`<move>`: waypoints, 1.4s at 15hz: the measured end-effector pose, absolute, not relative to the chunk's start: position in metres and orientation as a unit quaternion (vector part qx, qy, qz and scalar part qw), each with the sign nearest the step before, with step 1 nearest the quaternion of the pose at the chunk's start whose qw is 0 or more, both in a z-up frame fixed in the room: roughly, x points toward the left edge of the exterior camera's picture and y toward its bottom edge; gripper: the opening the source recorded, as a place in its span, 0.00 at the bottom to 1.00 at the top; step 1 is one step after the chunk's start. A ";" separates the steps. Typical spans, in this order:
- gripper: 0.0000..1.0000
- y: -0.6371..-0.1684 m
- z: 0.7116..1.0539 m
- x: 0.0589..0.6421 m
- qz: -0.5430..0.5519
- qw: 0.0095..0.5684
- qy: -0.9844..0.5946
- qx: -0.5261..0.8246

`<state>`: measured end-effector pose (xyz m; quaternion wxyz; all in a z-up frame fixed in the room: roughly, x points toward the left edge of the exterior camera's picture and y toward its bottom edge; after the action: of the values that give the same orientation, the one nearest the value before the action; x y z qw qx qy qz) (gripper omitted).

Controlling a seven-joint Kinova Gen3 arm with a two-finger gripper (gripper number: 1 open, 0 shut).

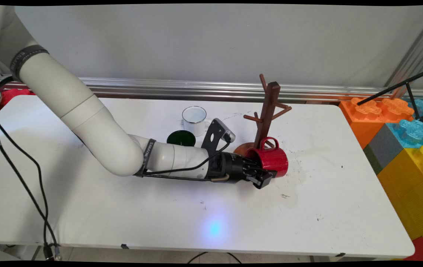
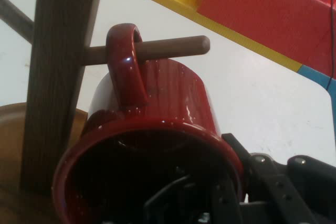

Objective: Place the picked object on the table

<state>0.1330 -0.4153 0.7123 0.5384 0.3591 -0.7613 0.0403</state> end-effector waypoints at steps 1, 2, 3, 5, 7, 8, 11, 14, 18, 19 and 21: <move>0.00 -0.414 0.713 0.133 0.039 0.539 -0.761 0.358; 0.00 -0.413 0.714 0.133 0.038 0.540 -0.761 0.356; 0.00 -0.411 0.716 0.132 0.037 0.542 -0.761 0.355; 0.00 -0.407 0.720 0.131 0.033 0.545 -0.761 0.351; 0.00 -0.403 0.724 0.130 0.030 0.547 -0.761 0.347; 0.00 -0.402 0.725 0.129 0.029 0.548 -0.761 0.346; 0.00 -0.394 0.732 0.128 0.024 0.554 -0.760 0.339; 0.00 -0.385 0.741 0.128 0.018 0.559 -0.759 0.332; 0.00 -0.374 0.750 0.131 0.014 0.556 -0.764 0.326; 0.00 -0.371 0.754 0.132 0.013 0.554 -0.767 0.323; 0.00 -0.365 0.763 0.136 0.013 0.550 -0.772 0.318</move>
<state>0.1355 -0.3655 0.7625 0.5501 0.3177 -0.7722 0.0126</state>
